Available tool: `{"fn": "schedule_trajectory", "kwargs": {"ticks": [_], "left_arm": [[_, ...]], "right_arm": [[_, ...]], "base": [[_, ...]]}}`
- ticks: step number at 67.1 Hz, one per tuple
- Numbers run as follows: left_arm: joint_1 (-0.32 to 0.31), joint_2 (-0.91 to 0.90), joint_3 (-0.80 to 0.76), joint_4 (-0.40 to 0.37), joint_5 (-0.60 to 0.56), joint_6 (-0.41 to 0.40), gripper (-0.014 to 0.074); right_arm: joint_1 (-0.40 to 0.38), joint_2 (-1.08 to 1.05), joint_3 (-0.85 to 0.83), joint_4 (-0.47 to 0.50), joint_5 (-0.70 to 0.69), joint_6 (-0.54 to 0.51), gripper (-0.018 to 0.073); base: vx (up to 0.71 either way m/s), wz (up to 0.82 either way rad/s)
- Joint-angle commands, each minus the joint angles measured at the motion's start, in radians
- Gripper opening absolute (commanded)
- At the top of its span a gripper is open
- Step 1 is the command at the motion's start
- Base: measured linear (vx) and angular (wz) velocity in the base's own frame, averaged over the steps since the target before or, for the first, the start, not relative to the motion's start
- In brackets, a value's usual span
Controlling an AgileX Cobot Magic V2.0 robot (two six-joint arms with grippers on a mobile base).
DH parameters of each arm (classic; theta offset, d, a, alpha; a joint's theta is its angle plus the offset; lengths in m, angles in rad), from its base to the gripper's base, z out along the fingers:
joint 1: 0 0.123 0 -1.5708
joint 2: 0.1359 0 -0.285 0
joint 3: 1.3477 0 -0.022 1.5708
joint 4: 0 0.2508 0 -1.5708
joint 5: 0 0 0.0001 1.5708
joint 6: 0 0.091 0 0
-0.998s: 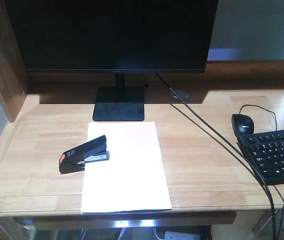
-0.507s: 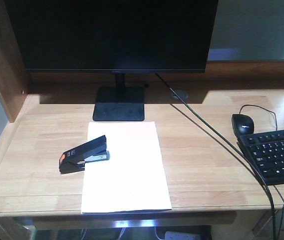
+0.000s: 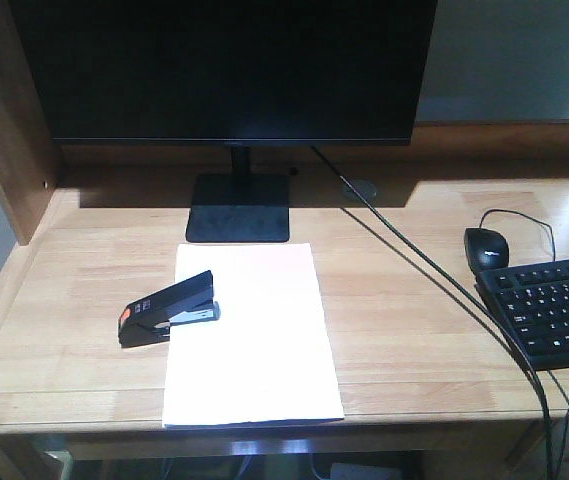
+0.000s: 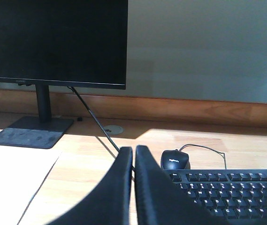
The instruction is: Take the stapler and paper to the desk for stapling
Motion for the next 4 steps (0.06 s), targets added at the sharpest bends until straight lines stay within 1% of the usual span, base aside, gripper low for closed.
{"fn": "schedule_trajectory", "kwargs": {"ticks": [1, 4], "left_arm": [[-0.006, -0.014, 0.027, 0.0, -0.069, 0.0, -0.0006], [-0.006, -0.014, 0.027, 0.0, -0.069, 0.0, -0.0006]], "right_arm": [[-0.006, -0.014, 0.004, -0.008, -0.081, -0.002, -0.0009], [-0.006, -0.014, 0.004, -0.008, -0.081, -0.002, -0.0009]], "base": [[0.0, 0.0], [0.0, 0.0]]}}
